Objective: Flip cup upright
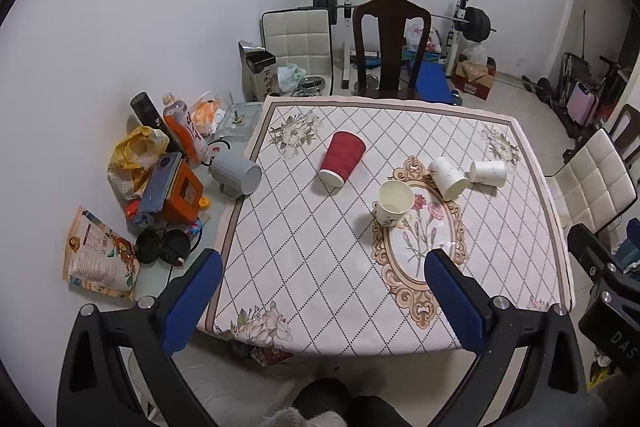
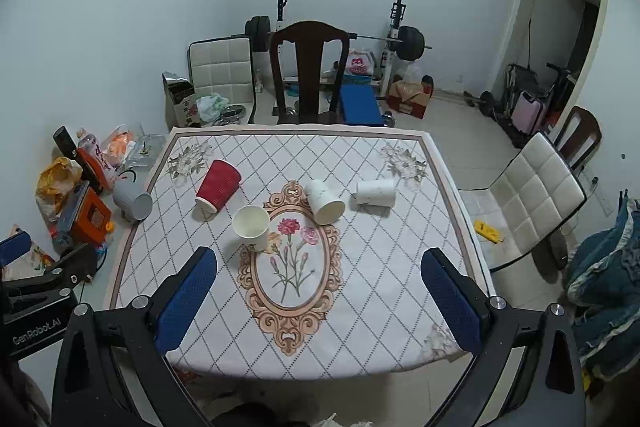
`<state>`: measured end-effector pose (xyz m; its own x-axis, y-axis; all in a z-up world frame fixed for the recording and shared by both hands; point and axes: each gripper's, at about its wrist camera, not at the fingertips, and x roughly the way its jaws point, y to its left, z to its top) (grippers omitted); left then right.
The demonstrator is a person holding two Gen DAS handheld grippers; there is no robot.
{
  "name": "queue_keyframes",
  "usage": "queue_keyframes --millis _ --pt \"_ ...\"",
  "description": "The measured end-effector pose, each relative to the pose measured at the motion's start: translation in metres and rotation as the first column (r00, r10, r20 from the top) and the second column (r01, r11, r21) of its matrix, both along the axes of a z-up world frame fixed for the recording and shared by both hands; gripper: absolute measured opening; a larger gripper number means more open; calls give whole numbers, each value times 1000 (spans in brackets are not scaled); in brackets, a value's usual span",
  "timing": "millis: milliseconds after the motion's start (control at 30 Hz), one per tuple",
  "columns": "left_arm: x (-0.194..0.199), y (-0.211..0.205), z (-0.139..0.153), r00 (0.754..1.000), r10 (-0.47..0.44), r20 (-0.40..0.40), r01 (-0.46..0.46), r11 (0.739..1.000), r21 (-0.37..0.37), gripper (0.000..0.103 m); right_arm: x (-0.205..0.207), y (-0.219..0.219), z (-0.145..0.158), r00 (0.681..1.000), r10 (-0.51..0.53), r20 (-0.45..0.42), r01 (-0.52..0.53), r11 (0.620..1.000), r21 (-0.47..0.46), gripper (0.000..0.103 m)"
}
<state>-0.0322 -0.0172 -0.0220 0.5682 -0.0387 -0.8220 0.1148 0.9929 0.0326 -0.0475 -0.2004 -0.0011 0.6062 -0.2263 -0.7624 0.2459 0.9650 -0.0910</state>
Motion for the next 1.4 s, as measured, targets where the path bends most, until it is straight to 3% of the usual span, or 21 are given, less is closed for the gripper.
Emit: queue_keyframes --millis 400,1400 --pt "-26 -3 14 1000 13 18 -13 1000 -8 103 -26 -3 20 1000 19 -4 -19 1000 -7 103" --pt "-40 6 12 999 34 8 -34 999 -2 103 -44 1 11 999 33 -24 -33 999 4 103"
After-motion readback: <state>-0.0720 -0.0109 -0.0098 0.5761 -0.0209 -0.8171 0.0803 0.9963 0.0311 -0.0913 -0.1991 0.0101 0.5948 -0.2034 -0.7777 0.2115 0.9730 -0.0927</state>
